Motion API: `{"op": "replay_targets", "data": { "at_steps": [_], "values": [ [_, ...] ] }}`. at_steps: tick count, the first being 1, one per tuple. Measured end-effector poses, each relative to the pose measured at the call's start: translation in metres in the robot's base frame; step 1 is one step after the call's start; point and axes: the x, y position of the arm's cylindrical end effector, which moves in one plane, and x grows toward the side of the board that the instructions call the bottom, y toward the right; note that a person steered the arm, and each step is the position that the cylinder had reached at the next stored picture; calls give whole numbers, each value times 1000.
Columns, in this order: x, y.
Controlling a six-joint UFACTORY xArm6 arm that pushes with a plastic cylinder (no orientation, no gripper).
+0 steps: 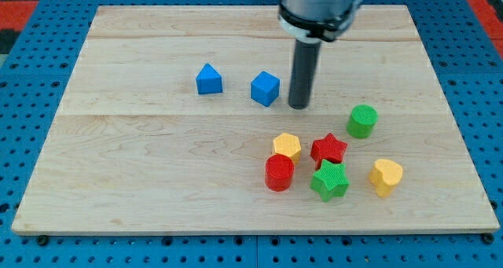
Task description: Push the blue cube close to the blue triangle
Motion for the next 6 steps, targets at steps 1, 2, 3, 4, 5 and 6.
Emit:
{"op": "replay_targets", "data": {
  "at_steps": [1, 2, 3, 4, 5, 6],
  "values": [
    [-12, -46],
    [-36, -53],
    [-45, -27],
    [-57, 10],
    [-65, -52],
    [-75, -85]
  ]
}}
